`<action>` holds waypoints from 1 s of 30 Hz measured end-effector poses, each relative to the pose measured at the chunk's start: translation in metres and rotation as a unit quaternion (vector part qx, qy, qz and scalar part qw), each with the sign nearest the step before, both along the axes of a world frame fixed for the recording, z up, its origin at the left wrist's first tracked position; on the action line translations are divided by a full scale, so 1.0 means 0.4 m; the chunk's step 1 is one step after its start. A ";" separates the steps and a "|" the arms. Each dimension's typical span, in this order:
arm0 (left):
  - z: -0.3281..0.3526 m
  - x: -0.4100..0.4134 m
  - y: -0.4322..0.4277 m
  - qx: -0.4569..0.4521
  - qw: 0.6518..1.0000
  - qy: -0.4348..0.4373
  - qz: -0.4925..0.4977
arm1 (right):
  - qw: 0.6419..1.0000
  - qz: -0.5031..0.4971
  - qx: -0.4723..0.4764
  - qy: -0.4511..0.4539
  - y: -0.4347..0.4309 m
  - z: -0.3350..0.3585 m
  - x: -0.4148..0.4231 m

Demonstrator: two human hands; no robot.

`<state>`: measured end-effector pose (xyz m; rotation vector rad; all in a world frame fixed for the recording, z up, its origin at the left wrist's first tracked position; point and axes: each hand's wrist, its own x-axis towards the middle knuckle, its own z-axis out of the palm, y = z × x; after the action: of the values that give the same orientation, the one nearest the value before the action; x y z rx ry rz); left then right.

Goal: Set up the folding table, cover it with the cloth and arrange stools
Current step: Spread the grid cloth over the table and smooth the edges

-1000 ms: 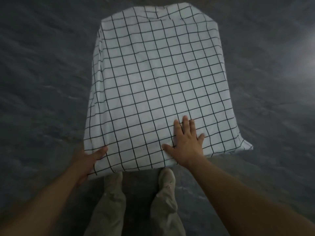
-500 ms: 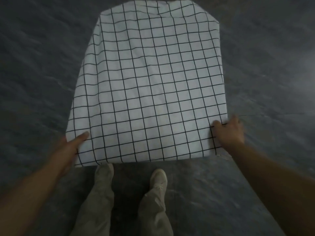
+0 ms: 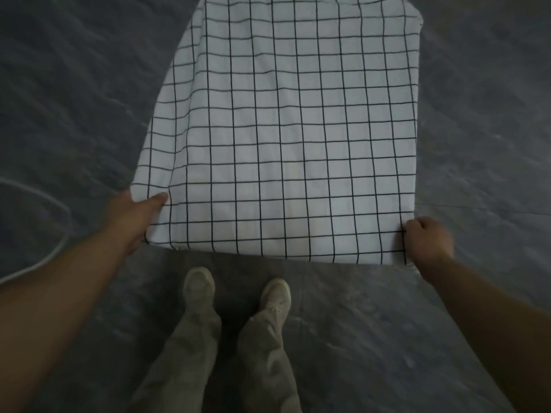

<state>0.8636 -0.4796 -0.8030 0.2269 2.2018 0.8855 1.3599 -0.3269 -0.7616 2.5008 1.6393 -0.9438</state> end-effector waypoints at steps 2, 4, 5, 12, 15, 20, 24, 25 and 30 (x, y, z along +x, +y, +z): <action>0.002 0.007 -0.003 0.006 1.000 0.008 -0.003 | 0.999 0.038 0.000 -0.024 0.001 0.003 0.006; 0.003 0.007 -0.007 0.008 1.000 0.011 -0.005 | 0.995 0.081 0.004 -0.055 0.000 0.006 0.013; 0.004 0.005 -0.009 0.013 1.000 0.008 -0.006 | 0.993 0.098 0.007 -0.068 -0.002 0.008 0.014; 0.023 0.016 0.003 0.035 0.999 0.007 -0.019 | 0.975 0.159 0.005 -0.156 -0.003 0.007 0.020; 0.027 0.014 0.005 0.028 0.999 0.021 -0.035 | 0.969 0.164 0.013 -0.186 -0.003 0.006 0.012; 0.035 0.006 -0.002 0.026 0.999 0.015 -0.037 | 0.970 0.128 0.007 -0.208 -0.043 0.011 0.004; 0.038 -0.002 -0.021 0.021 0.999 0.011 -0.044 | 0.970 0.102 0.008 -0.221 -0.095 0.021 -0.004; 0.038 -0.003 -0.027 0.021 0.999 0.006 -0.039 | 0.970 0.101 0.007 -0.221 -0.108 0.023 -0.005; 0.040 -0.011 -0.054 -0.005 0.999 -0.010 -0.038 | 0.970 0.099 -0.004 -0.224 -0.172 0.028 -0.002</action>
<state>0.8591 -0.5013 -0.7871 0.2945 2.1643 0.8307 1.3592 -0.3955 -0.7506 2.2634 1.6751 -0.3287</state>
